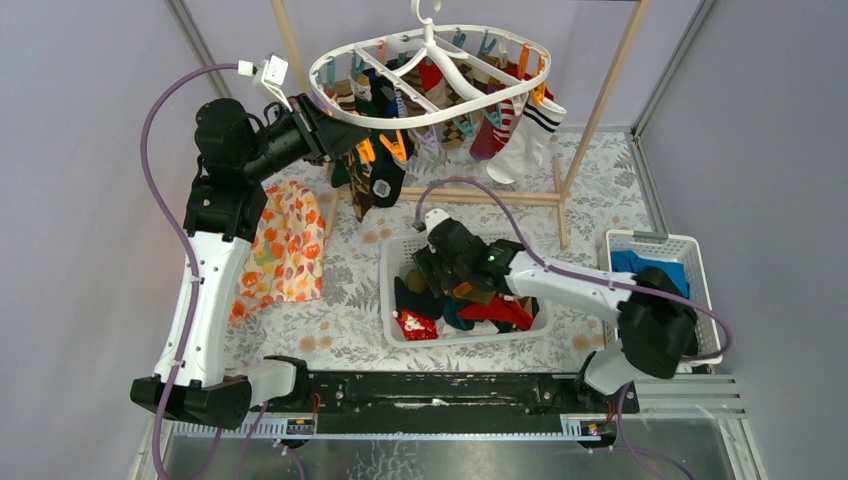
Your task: Clip the socks to the hanger
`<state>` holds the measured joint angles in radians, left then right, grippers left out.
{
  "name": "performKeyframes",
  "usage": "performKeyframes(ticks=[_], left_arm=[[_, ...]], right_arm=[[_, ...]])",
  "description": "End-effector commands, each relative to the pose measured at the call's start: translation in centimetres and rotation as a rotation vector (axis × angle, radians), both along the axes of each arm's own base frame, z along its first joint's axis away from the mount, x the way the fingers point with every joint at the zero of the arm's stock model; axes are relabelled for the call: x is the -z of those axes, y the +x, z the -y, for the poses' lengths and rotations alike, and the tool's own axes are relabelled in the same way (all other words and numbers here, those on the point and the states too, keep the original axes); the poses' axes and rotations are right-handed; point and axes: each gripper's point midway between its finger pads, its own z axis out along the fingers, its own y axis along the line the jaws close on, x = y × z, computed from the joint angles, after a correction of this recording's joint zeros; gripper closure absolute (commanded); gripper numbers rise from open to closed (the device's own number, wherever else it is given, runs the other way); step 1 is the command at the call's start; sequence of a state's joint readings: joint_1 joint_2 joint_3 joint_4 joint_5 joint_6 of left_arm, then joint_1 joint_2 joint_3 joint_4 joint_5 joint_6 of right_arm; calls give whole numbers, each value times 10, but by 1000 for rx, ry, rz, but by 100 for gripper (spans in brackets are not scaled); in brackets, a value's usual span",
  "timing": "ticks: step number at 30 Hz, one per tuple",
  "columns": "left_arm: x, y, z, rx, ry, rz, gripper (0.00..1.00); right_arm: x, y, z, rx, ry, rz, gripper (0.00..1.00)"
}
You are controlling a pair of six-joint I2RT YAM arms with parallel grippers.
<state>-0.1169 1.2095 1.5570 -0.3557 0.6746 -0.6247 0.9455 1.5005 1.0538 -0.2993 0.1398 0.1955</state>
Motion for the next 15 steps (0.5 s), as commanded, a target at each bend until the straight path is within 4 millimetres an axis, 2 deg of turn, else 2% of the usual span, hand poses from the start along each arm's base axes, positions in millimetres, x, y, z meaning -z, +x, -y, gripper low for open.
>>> performKeyframes(ticks=[1,4,7,12,15], left_arm=[[-9,-4,-1,3,11,55,100],[-10,-4,-2,0,14,59,100],[-9,-4,-3,0,17,60,100],[-8,-2,-3,-5,19,57,100],[-8,-2,-4,-6,19,57,100]], right_arm=[[9,23,2,18,-112,85,34],[20,22,13,52,-150,86,48],[16,18,23,78,-132,99,70],[-22,12,28,107,-5,151,94],[-45,7,30,113,70,172,100]])
